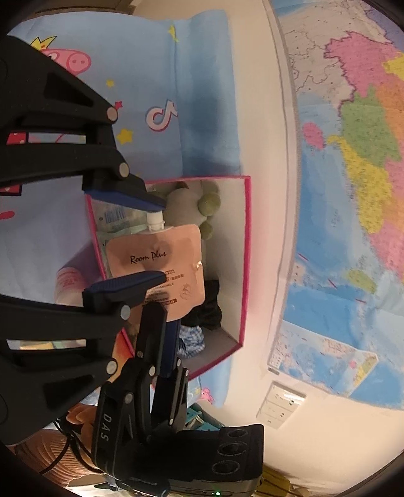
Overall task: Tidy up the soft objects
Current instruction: 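Lift the pouch into the pink box and open the right gripper, then move the right gripper to the yellow tissue packet on the sheet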
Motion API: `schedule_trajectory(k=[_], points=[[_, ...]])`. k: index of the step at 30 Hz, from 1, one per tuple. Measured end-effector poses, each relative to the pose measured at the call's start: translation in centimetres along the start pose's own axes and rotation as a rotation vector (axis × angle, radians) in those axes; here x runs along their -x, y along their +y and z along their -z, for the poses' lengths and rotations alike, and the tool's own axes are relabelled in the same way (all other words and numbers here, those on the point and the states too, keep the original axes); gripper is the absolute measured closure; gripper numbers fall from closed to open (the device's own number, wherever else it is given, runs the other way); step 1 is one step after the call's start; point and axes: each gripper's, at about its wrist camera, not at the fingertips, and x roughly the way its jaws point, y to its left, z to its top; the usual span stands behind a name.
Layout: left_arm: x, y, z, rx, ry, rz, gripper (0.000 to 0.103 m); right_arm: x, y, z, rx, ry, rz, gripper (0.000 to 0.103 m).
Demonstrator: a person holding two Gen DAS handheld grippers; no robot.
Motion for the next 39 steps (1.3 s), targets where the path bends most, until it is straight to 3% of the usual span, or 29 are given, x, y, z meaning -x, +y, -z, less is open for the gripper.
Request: schedule_trajectory(k=[5, 7, 14, 17, 20, 26, 29, 34, 39], points=[[-1.3, 0.2, -0.1, 0.012, 0.031, 0.01, 0.062, -2.2, -1.2, 0.1, -0.034, 0.054, -0.013, 0.085], [-1.4, 0.0, -0.1, 0.0, 0.028, -0.021, 0.062, -2.8, -1.2, 0.4, -0.036, 0.069, -0.001, 0.085], [0.3, 0.3, 0.6, 0.009, -0.004, -0.031, 0.062, -2.4, -1.5, 0.9, -0.05, 0.056, 0.042, 0.083], [1.9, 0.1, 1.4, 0.004, -0.031, -0.028, 0.06, -0.9, -1.7, 1.4, -0.058, 0.032, 0.05, 0.079], [3.3, -0.2, 2.3, -0.006, -0.062, -0.027, 0.049, 1.0, -1.5, 2.2, -0.05, -0.004, 0.068, 0.074], [6.1, -1.4, 4.8, -0.036, -0.111, 0.003, 0.047, 6.1, -0.8, 4.6, -0.039, -0.073, 0.064, 0.066], [6.8, -2.3, 6.1, -0.05, -0.108, 0.021, 0.047, 8.1, -0.4, 6.3, -0.037, -0.083, 0.053, 0.059], [7.0, -4.4, 8.7, -0.086, -0.093, 0.026, 0.047, 9.9, -0.2, 9.7, -0.057, -0.064, 0.054, 0.058], [6.0, -6.4, 11.0, -0.103, -0.041, 0.079, 0.046, 10.8, -0.9, 13.2, -0.113, -0.038, 0.075, 0.058]])
